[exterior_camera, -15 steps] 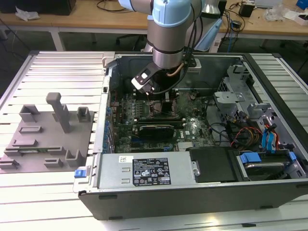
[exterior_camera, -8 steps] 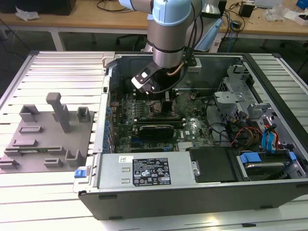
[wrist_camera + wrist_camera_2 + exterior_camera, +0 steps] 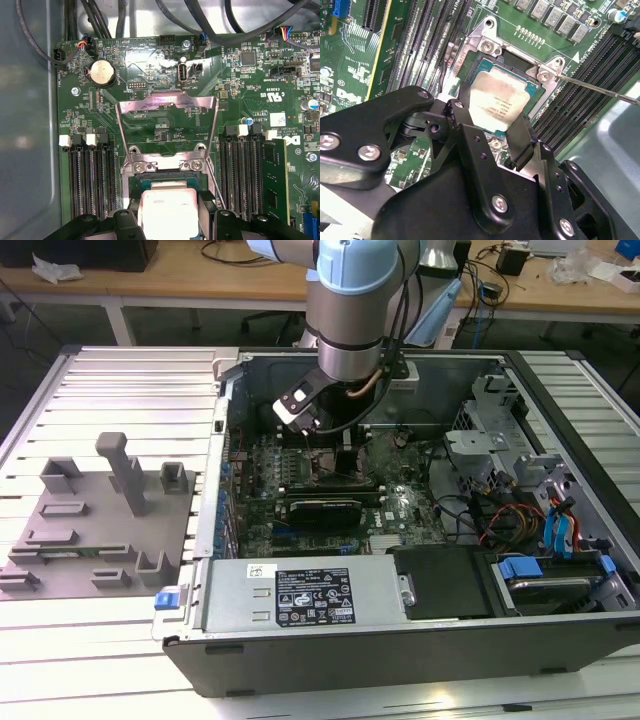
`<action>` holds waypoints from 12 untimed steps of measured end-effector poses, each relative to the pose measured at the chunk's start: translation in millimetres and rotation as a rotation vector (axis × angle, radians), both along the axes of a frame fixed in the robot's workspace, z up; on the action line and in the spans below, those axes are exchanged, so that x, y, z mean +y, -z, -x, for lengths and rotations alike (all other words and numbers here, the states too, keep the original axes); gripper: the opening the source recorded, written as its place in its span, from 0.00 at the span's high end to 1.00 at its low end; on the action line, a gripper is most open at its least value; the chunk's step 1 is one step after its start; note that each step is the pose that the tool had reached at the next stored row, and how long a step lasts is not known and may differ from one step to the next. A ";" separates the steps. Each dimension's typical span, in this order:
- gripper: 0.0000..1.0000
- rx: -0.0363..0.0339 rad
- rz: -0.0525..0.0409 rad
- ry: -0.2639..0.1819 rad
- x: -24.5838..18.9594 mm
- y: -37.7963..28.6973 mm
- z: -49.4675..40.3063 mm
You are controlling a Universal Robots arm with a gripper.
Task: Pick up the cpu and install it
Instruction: 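Place the cpu into insertion slot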
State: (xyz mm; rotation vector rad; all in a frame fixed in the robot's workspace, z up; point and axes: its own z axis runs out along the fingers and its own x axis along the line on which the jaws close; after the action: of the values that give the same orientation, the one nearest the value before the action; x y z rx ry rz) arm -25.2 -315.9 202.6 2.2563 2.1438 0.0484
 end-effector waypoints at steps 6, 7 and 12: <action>0.47 0.0000 0.0001 0.000 0.0 1.1 -0.4; 0.47 0.0000 0.0001 0.000 0.0 1.1 -0.4; 0.47 -0.0001 0.0002 0.000 0.0 2.4 -0.4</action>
State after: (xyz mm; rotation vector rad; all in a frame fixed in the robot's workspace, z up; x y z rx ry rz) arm -24.8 -315.9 200.2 2.2563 2.1435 0.0483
